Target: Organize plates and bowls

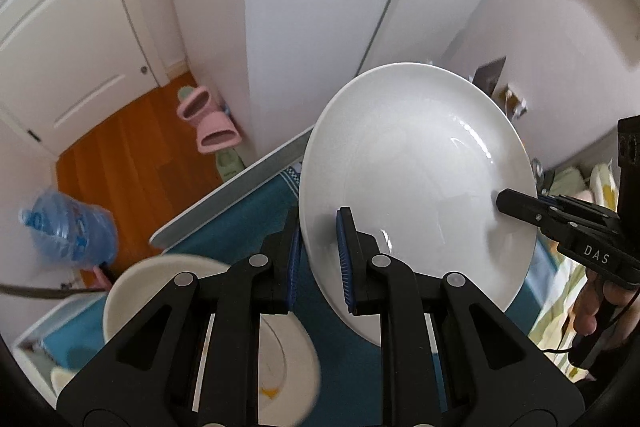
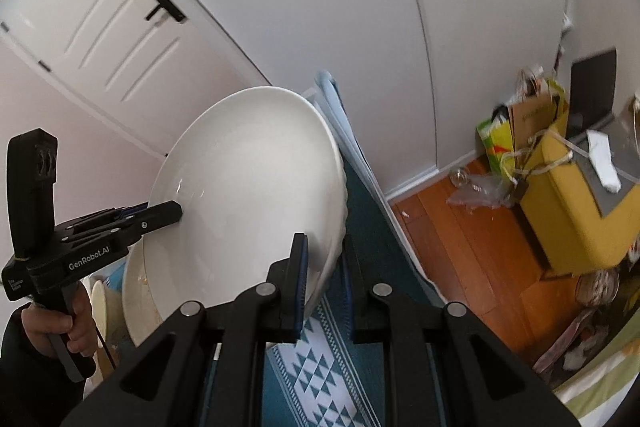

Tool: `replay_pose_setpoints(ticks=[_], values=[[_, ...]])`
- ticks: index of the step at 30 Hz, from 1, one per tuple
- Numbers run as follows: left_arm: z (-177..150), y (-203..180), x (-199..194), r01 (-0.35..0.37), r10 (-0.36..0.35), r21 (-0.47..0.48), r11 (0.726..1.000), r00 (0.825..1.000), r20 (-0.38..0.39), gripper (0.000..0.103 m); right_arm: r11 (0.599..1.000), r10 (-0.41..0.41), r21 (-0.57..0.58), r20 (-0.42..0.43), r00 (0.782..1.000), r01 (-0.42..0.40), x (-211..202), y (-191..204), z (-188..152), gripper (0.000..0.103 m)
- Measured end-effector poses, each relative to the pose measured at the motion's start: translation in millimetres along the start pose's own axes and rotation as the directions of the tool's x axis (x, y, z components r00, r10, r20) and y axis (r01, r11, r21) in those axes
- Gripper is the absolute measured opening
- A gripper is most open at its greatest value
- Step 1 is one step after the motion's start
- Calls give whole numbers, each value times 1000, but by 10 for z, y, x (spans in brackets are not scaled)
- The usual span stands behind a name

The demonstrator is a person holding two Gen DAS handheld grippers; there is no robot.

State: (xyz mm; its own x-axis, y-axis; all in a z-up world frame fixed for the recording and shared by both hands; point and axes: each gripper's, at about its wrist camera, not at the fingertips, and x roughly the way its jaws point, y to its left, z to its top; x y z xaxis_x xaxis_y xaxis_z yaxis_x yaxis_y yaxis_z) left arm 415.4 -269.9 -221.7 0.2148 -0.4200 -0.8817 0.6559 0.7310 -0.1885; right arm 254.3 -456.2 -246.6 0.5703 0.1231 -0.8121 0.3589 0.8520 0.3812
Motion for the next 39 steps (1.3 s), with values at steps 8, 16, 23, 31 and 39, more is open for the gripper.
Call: replay_pose_setpoints(ticks=[8,16,23,31,39], values=[[-348,-227,-811,-43,55,-112,993,992,110,15,991,72,-114,15,997,-70,-542,229,14,14],[-1084,-354,-1497,-96,149,-278,956,973,176,15,952,151,-266,-29,988,-153,-899,561,-269,14],[-1845,-260,-1820,-140,230,-426,894,959,165,15,893,204,-382,-130,970,-239,-899,988,-713,14],[-2734,110,-1891,-179,282,-557,811,954,103,15,828,225,-458,-256,940,-323,-581,1416,-1290,14],[-3350,423,-1551,-189,252,-597,780,968,23,15,827,183,-458,-330,926,-326,-177,1619,-1789,14]])
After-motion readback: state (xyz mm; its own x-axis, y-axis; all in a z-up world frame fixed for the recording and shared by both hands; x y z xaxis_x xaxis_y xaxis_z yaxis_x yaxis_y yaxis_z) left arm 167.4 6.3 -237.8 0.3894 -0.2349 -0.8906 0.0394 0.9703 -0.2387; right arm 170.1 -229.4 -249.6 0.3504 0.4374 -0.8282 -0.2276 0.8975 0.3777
